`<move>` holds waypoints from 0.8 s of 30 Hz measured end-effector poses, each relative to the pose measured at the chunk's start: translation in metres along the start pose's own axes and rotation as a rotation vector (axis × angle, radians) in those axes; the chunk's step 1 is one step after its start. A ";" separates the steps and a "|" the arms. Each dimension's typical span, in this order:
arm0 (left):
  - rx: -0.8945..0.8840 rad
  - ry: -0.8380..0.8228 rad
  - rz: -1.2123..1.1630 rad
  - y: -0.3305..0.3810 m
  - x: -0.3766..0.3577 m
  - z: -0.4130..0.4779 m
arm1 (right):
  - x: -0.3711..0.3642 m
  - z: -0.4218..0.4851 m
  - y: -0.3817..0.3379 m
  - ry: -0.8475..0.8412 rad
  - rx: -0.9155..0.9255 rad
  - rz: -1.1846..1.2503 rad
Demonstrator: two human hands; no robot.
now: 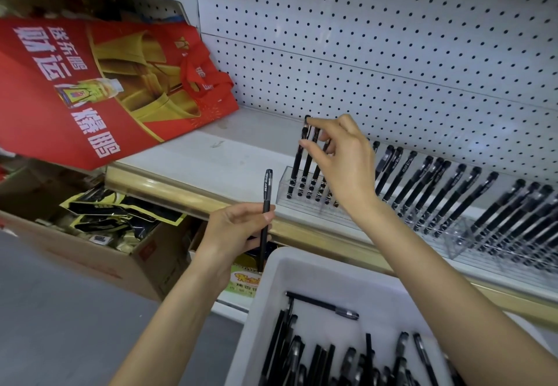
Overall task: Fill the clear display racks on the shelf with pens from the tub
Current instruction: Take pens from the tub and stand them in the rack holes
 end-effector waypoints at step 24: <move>-0.215 -0.154 0.071 0.003 -0.027 -0.010 | 0.032 -0.025 -0.014 -0.361 -0.631 0.679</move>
Point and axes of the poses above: each hand's wrist, its own z-axis towards the middle knuckle, its own x-axis out of the back of the hand, y = z × x, the point moved 3 cm from there along z, towards the middle knuckle, and after that the axes turned 9 degrees about y, right-handed, at the moved point
